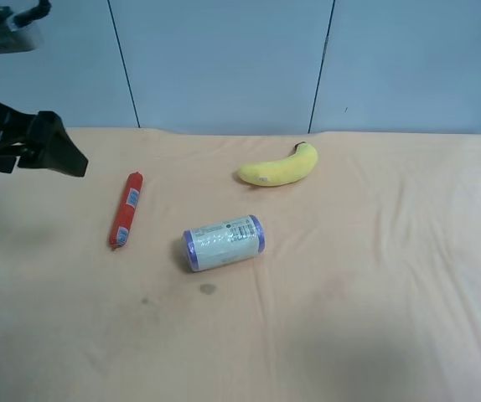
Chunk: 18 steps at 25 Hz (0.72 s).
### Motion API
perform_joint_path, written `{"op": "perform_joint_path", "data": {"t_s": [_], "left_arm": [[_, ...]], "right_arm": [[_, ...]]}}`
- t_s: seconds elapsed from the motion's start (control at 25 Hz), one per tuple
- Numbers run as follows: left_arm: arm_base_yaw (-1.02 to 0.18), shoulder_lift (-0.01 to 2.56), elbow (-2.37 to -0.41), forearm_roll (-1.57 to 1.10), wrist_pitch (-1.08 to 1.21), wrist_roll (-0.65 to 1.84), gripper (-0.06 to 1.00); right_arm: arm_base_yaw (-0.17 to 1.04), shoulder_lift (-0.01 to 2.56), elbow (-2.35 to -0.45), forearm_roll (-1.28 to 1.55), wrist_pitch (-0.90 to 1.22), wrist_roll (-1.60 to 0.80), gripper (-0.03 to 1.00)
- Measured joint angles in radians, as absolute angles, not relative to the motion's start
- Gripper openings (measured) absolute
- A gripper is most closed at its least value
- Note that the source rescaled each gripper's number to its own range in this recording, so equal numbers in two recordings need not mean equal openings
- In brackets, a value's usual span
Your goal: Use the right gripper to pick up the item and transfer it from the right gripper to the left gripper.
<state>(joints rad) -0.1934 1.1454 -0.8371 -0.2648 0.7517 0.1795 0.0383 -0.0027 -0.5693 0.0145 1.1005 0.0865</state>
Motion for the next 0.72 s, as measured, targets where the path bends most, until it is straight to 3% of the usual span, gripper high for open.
{"op": "perform_joint_path", "data": {"t_s": [0.44, 0.72], "left_arm": [[-0.193, 0.695, -0.620, -0.259, 0.890, 0.179, 1.00], [-0.193, 0.541, -0.530, -0.225, 0.921, 0.179, 1.00]], "right_arm": [[0.038, -0.003, -0.569, 0.014, 1.101, 0.087, 1.00], [0.038, -0.003, -0.569, 0.014, 1.101, 0.087, 1.00]]}}
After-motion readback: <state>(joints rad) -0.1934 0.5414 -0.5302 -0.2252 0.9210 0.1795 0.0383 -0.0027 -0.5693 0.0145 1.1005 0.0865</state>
